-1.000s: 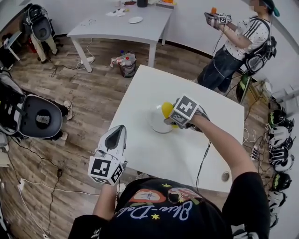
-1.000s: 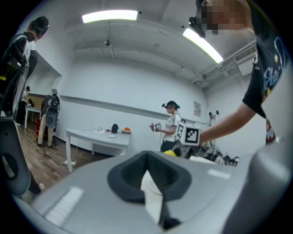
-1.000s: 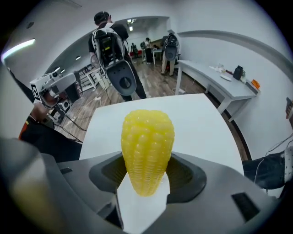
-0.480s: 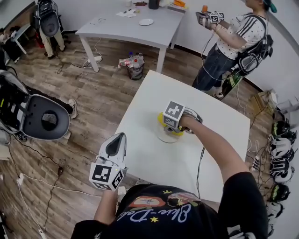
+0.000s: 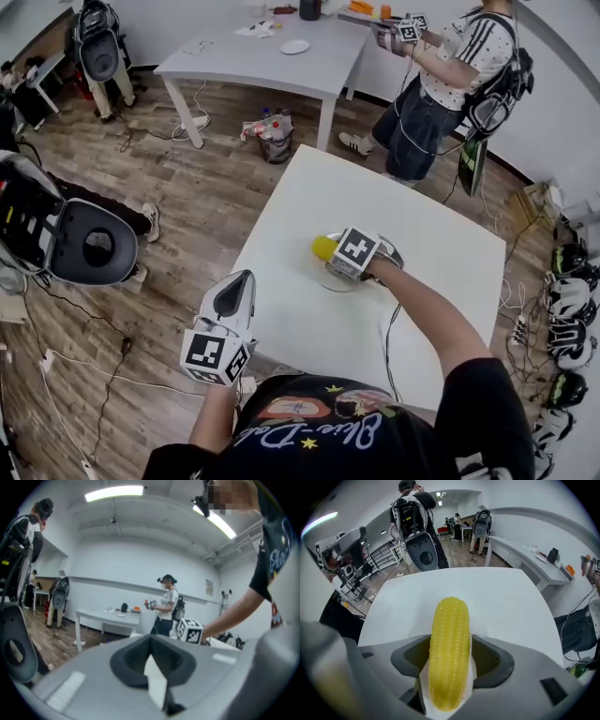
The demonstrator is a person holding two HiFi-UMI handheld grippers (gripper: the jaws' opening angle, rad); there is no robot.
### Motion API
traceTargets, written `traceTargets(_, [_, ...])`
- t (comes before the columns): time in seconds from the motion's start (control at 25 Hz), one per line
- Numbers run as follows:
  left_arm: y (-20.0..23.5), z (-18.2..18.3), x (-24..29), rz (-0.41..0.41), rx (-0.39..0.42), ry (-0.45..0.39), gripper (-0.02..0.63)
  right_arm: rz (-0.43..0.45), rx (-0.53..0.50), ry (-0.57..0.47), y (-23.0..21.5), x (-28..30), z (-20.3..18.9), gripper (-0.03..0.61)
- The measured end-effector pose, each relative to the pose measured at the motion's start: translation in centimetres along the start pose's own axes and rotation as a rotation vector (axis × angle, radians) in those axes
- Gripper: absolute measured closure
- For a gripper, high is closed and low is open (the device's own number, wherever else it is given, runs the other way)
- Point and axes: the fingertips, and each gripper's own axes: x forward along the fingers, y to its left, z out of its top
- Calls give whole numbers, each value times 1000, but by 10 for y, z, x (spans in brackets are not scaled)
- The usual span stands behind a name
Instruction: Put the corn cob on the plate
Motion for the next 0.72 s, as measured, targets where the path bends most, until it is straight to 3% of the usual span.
traceTargets(0.16, [-9,3,-5,-3,16,1,624,-90,33,-148,0,-22,-4,314])
traceTargets(0.44, [-50,20,-17,-35,84,-59,624,-145,299,-749,23,-133,-3,314])
traceTargets(0.6, [-77,23,-20,-72,84,-91,624,-224,338,-910,48,-181,-26,324])
traceTargets(0.72, [-92,24,-23,-80,81,-93,624,-290,343,-955,68,-204,-41,502])
